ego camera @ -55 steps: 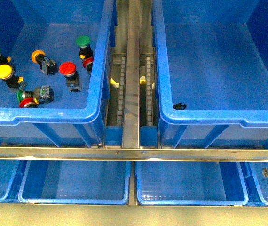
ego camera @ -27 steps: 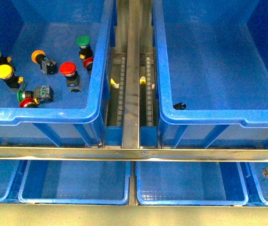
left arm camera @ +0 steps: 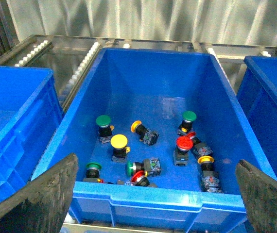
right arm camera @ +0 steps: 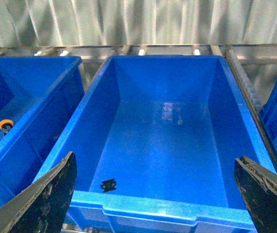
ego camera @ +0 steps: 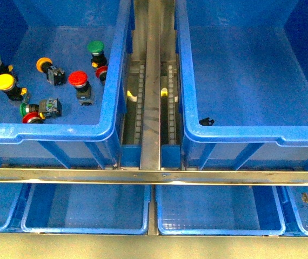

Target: Pick red and yellow buttons and place in box

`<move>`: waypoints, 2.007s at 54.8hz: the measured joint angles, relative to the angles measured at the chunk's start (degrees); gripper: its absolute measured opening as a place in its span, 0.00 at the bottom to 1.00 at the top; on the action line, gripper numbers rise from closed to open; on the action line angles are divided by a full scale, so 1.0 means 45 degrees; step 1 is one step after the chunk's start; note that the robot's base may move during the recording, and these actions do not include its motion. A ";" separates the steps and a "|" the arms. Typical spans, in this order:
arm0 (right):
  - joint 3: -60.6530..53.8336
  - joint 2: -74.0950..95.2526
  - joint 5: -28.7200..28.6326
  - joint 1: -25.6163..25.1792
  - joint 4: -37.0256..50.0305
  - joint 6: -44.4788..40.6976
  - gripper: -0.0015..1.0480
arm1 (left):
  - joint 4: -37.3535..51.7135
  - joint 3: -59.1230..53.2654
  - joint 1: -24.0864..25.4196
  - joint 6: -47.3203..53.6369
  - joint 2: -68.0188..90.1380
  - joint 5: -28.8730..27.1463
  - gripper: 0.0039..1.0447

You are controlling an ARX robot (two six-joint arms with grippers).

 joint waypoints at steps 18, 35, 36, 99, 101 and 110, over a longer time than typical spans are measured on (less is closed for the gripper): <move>0.0000 0.0000 0.0000 0.0000 0.0000 0.0005 0.94 | 0.0000 0.0000 0.0000 0.0000 0.0000 0.0000 0.93; 0.0000 0.0000 0.0000 0.0000 0.0000 0.0000 0.94 | 0.0000 0.0000 0.0000 0.0000 0.0000 0.0000 0.93; 0.0000 0.0000 0.0000 0.0000 0.0000 0.0005 0.94 | 0.0000 0.0000 0.0000 0.0000 0.0000 0.0000 0.93; 0.0000 -0.0010 0.0005 0.0000 0.0000 0.0005 0.94 | -0.1452 1.0355 0.1093 0.4940 1.8530 0.3230 0.93; 0.0000 -0.0010 0.0005 0.0000 0.0000 0.0005 0.94 | -0.1321 1.0661 0.0908 0.5187 1.8986 0.3167 0.93; 0.0000 -0.0010 0.0005 0.0000 0.0000 0.0005 0.94 | -0.1166 1.2094 0.0539 0.5751 2.1289 0.3011 0.93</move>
